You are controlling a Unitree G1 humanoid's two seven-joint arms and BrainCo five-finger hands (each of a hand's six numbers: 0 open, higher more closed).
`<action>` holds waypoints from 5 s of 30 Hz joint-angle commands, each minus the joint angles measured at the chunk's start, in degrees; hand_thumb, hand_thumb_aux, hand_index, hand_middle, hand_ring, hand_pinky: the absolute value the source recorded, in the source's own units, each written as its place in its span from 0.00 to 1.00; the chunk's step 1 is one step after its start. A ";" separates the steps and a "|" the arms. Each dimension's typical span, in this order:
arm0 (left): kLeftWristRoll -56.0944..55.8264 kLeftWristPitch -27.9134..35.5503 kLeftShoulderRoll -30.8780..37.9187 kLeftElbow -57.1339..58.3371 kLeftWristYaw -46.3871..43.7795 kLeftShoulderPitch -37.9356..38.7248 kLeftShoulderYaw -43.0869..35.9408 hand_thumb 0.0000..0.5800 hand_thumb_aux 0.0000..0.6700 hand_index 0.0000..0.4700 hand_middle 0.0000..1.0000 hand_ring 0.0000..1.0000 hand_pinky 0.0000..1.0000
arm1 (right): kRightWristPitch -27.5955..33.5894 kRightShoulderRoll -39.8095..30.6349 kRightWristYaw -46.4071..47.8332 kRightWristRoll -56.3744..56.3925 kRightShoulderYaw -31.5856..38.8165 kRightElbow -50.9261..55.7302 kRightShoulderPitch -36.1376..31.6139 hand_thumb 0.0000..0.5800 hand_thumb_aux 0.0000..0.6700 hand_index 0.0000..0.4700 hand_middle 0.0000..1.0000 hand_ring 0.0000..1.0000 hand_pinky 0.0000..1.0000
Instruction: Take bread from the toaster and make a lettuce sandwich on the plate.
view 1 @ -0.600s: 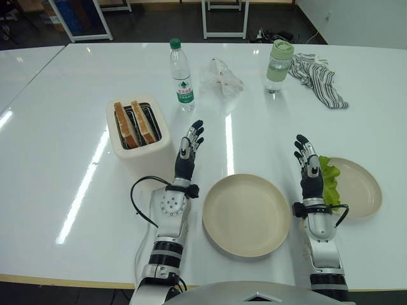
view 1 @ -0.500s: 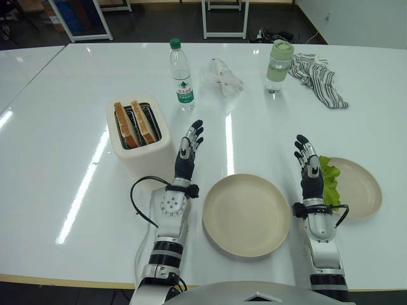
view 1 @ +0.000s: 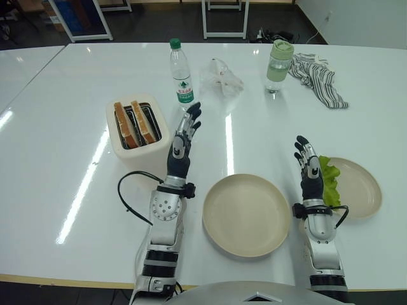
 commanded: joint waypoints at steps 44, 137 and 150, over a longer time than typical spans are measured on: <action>44.87 30.01 24.66 1.72 6.19 4.68 13.69 0.69 0.45 0.45 0.00 0.00 0.00 | 1.01 0.81 -0.38 -0.10 1.26 1.31 2.03 0.00 0.00 0.00 0.00 0.00 0.00; 44.71 14.66 27.49 -8.24 34.62 -1.84 14.38 1.00 1.00 1.00 0.00 0.00 0.00 | 1.46 1.00 -1.94 -1.95 3.94 1.93 4.68 0.00 0.00 0.00 0.00 0.00 0.00; 12.40 0.12 19.45 -15.18 16.33 -1.40 0.62 1.00 1.00 1.00 1.00 1.00 1.00 | 2.07 -0.56 -2.38 -1.15 1.71 1.79 3.34 0.00 0.00 0.00 0.00 0.00 0.00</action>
